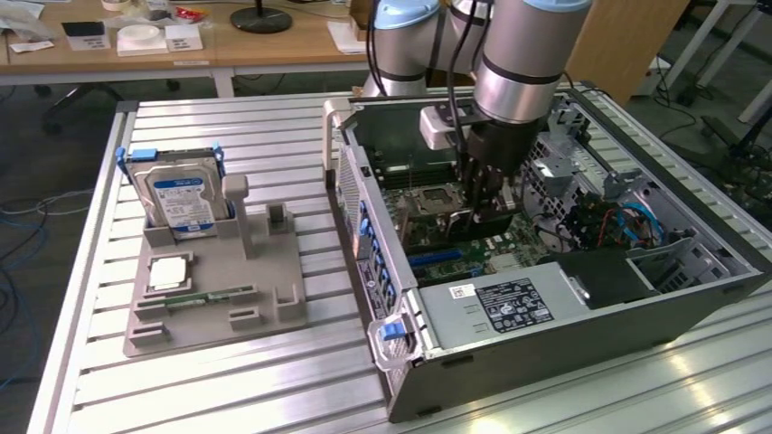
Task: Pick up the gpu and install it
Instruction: 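Insert the gpu into the slot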
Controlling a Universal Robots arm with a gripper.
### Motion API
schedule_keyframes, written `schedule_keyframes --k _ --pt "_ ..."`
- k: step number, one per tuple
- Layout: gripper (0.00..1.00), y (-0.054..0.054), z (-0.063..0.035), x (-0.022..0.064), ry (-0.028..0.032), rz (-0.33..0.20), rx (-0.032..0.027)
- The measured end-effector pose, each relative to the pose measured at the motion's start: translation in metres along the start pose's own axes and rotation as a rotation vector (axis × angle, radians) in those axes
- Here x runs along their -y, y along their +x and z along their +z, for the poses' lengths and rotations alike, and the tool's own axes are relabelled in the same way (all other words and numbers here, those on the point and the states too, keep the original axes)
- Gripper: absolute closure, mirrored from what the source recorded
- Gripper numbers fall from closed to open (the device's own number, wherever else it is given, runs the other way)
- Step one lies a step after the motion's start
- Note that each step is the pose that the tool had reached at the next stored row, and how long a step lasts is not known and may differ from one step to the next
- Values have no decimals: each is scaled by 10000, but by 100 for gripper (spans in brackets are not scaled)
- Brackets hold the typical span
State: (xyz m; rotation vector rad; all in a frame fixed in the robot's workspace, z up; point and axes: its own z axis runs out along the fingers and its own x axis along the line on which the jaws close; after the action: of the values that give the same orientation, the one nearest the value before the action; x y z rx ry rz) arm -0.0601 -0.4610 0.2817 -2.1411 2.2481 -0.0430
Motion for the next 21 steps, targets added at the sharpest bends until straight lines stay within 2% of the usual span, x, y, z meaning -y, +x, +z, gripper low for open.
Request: schedule_keyframes --k 7,14,18,21 --pt "74 1 7 -13 -3 0 -1" --pt "74 6 8 8 -70 1 1" --pt "74 5 11 17 -135 2 -3" --pt "74 4 13 20 -163 3 -4"
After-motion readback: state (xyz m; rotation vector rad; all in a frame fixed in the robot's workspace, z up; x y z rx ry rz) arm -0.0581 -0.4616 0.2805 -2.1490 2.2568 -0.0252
